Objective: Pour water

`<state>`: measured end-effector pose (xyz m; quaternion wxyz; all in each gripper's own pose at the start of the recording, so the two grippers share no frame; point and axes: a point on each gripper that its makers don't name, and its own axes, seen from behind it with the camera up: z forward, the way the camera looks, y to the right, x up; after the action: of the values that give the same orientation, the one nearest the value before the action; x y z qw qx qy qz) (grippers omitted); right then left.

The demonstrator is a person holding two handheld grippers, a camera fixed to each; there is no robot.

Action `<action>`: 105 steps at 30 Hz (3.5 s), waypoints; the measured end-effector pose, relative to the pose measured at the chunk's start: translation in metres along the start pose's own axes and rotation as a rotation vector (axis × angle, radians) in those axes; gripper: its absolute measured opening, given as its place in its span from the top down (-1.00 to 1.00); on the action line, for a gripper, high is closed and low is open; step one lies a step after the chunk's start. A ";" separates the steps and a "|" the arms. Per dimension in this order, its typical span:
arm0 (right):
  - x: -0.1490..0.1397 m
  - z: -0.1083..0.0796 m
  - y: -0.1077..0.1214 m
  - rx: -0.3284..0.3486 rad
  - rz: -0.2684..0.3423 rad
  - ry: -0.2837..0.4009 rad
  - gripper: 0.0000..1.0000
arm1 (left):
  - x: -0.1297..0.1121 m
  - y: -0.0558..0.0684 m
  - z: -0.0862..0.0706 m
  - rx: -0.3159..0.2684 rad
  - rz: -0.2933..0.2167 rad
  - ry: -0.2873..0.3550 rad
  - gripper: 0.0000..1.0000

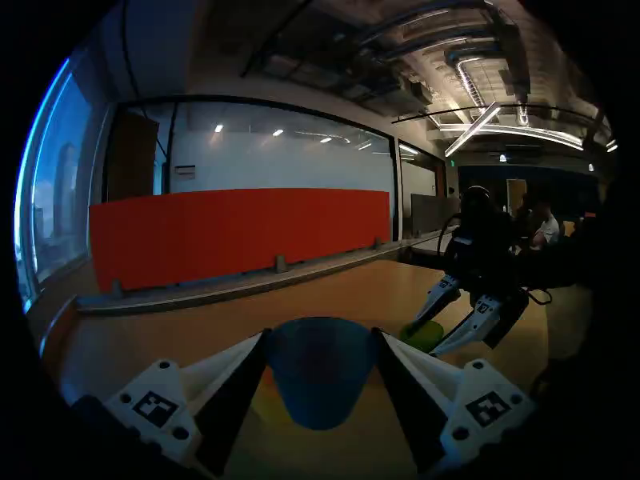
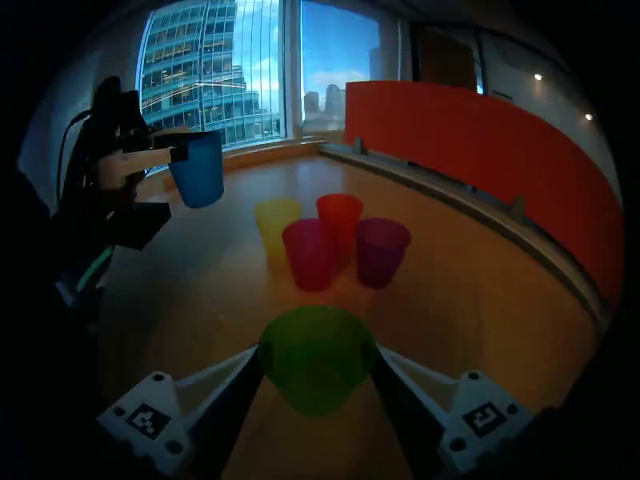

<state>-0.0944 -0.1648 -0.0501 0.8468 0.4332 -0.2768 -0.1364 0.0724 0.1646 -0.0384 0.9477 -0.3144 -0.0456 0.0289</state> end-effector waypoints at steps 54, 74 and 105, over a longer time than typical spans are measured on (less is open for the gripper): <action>-0.037 -0.033 0.006 -0.074 0.010 -0.046 -1.00 | -0.053 -0.017 -0.003 0.033 -0.026 -0.154 -0.79; -0.017 -0.060 0.011 -0.117 0.033 0.024 -1.00 | -0.128 -0.016 0.004 0.005 -0.023 -0.359 -0.80; -0.009 -0.063 0.006 -0.115 0.022 0.039 -1.00 | -0.151 -0.016 -0.011 -0.005 0.002 -0.427 -0.86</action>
<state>-0.0649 -0.1157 -0.0782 0.8771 0.3831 -0.2567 -0.1345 -0.0759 0.1326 -0.0480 0.9158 -0.3033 -0.2452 0.0956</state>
